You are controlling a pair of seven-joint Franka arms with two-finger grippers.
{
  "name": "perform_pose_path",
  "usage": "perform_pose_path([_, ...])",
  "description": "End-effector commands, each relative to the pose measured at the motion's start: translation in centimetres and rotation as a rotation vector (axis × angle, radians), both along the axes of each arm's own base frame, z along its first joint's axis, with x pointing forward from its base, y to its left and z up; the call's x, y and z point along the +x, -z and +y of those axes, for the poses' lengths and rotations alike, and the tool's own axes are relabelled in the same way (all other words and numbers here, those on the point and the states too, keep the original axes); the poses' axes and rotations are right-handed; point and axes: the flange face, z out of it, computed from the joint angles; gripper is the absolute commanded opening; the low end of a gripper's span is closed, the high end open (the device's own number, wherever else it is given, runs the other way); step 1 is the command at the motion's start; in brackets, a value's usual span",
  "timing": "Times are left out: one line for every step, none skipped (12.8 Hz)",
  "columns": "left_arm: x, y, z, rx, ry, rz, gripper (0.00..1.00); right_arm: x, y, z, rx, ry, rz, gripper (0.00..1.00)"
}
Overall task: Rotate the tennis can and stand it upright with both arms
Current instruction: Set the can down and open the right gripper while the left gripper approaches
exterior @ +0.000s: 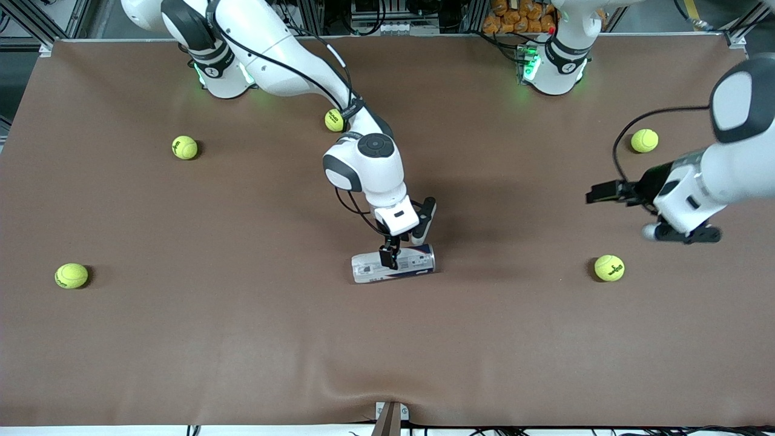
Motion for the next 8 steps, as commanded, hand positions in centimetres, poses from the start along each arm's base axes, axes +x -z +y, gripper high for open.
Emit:
perform_pose_path([1.9, 3.5, -0.7, -0.111, -0.072, 0.028, 1.00, 0.5, -3.6, -0.9, 0.084, 0.134, 0.090, 1.00])
perform_pose_path([2.4, 4.9, -0.8, -0.152, -0.097, 0.040, 1.00, 1.2, -4.8, -1.9, 0.106, 0.177, 0.117, 1.00])
perform_pose_path([2.9, 6.2, -1.2, -0.199, -0.125, 0.051, 1.00, 2.5, -6.0, -3.8, 0.109, 0.218, 0.135, 1.00])
perform_pose_path([3.5, 7.8, -1.5, -0.243, -0.159, 0.061, 1.00, 4.0, -7.4, -5.9, 0.101, 0.255, 0.146, 1.00])
perform_pose_path([4.1, 9.3, -1.6, -0.284, -0.193, 0.072, 1.00, 5.5, -8.4, -8.3, 0.097, 0.299, 0.154, 1.00])
perform_pose_path([4.5, 10.7, -1.9, -0.331, -0.231, 0.085, 1.00, 7.0, -9.7, -10.6, 0.109, 0.355, 0.153, 1.00])
perform_pose_path([4.9, 12.3, -2.3, -0.372, -0.267, 0.101, 1.00, 8.0, -10.5, -12.4, 0.124, 0.418, 0.156, 1.00])
perform_pose_path([5.1, 13.8, -2.7, -0.413, -0.306, 0.117, 1.00, 8.8, -11.2, -14.2, 0.137, 0.495, 0.166, 1.00])
